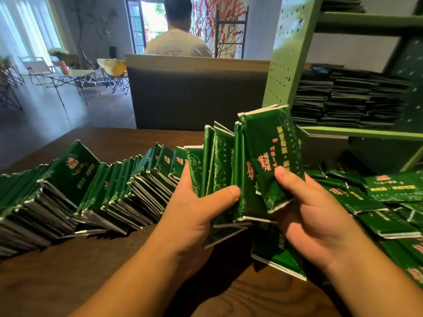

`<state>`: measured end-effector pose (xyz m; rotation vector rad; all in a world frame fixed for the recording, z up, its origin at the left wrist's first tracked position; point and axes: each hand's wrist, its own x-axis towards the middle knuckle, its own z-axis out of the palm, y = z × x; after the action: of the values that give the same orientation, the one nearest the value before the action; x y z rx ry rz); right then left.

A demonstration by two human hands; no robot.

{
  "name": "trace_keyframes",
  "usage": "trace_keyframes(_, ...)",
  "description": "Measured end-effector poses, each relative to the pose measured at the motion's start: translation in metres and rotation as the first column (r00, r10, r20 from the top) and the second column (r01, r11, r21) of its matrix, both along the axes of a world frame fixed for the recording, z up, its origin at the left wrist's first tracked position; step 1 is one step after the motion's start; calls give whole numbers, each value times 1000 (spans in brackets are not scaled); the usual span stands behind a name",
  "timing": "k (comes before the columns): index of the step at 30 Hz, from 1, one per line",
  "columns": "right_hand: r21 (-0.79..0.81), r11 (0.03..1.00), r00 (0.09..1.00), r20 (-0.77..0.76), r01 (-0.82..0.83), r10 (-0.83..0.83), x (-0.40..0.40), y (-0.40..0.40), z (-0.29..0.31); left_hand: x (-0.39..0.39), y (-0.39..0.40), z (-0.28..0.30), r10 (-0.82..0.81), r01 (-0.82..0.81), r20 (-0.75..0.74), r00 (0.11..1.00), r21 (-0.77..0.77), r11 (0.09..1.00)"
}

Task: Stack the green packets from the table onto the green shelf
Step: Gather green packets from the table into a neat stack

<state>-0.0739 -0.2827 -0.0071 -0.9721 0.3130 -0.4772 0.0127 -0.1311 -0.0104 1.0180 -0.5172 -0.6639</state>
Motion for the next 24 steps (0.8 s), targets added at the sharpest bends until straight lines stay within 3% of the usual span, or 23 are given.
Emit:
trace_keyframes(5, 23, 1000, 999, -47, -20, 21, 2, -1, -1, 3, 1, -3, -32, 32, -60, 998, -4, 999)
trace_keyframes(13, 155, 987, 997, -66, -37, 47, 5, -6, -6, 7, 2, 1, -53, 34, -144, 988, -134, 990)
trace_keyframes(18, 225, 974, 999, -43, 11, -1, 7, -9, -6, 5, 2, 4, 67, -73, -61, 996, -93, 993)
trace_keyframes(24, 144, 987, 997, 0, -72, 72, 3, -7, -6, 2, -4, -1, 251, -243, 165, 954, -70, 968)
